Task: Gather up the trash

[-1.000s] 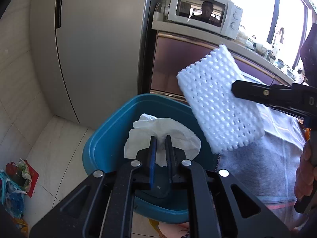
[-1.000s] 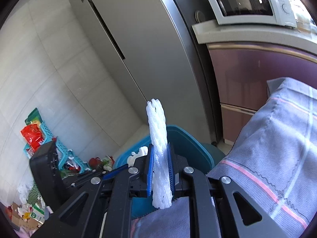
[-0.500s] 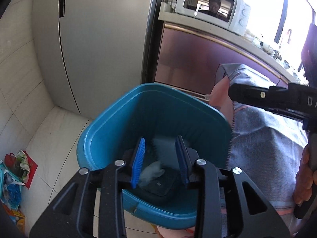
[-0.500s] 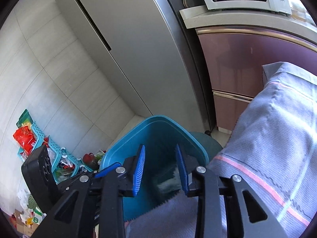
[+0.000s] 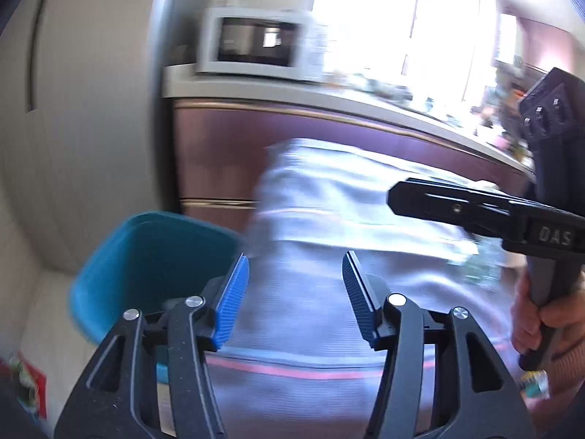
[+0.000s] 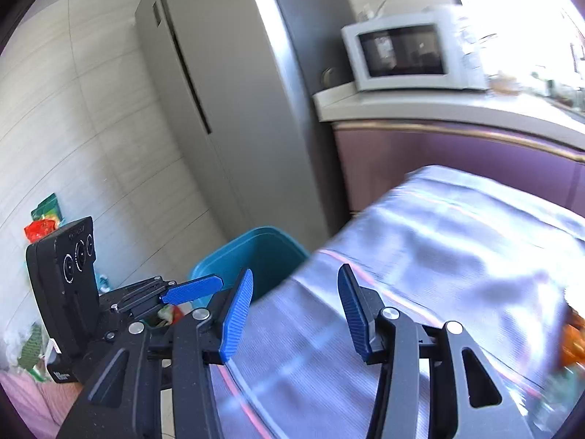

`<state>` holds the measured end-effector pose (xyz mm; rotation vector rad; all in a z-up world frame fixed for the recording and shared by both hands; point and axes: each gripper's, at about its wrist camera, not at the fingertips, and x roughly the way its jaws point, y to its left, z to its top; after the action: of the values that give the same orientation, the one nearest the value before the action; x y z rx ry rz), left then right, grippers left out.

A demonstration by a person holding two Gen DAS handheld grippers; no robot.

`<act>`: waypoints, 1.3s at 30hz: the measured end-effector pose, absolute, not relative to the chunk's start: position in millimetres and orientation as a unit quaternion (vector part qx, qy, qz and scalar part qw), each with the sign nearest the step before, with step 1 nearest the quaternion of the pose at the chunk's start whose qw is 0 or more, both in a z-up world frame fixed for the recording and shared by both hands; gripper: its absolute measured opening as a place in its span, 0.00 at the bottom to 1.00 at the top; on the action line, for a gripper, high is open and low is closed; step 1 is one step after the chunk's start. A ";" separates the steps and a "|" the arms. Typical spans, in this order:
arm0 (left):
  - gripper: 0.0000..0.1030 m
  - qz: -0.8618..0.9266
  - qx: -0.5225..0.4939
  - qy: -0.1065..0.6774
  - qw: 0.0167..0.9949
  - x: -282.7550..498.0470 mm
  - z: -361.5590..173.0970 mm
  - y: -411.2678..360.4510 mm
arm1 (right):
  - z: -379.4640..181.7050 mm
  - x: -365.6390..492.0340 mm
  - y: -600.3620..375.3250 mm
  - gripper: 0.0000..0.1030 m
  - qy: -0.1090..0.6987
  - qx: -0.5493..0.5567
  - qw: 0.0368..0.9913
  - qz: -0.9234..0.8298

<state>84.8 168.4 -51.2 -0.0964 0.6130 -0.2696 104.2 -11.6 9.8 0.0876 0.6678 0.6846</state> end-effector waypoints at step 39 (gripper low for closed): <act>0.57 -0.292 0.052 0.395 0.870 103.4 -78.2 -48.9 | -29.0 15.7 -248.5 0.42 0.312 0.031 0.950 0.016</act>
<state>103.4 -48.9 -78.2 0.1096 0.8251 -0.6099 15.7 -248.5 -29.0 0.0628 0.6338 0.0325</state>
